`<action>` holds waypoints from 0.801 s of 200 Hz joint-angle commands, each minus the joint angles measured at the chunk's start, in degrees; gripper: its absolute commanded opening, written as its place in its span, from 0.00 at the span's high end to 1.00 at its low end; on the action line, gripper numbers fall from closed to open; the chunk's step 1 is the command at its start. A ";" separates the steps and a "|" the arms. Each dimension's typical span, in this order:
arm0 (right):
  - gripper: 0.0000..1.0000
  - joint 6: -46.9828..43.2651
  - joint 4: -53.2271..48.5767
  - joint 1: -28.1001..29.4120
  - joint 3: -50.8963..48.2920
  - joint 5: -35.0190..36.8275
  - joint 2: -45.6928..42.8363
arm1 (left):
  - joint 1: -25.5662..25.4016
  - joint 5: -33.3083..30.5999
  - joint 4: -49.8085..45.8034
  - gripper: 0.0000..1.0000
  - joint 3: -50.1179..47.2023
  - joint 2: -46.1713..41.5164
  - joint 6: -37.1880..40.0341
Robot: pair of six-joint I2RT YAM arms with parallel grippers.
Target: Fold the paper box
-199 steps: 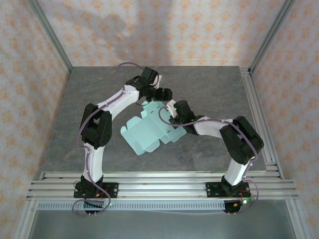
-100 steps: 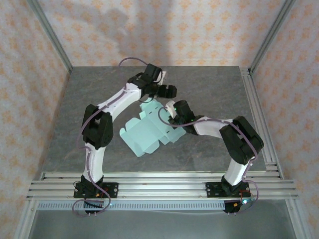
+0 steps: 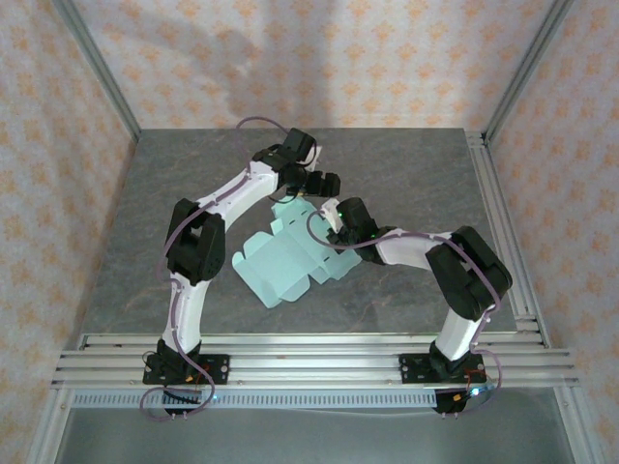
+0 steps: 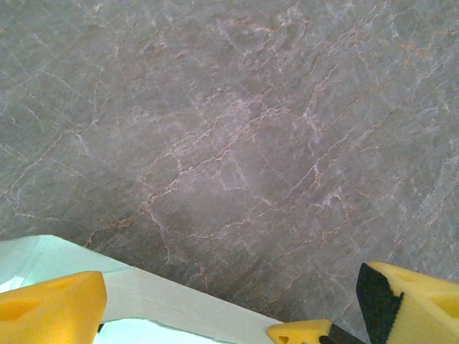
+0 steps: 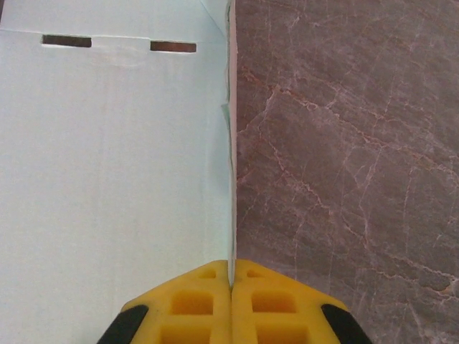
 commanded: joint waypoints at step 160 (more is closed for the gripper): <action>1.00 1.31 4.79 -0.01 -2.59 0.74 -2.89 | 1.08 -8.48 6.67 0.43 -6.27 -6.79 -8.67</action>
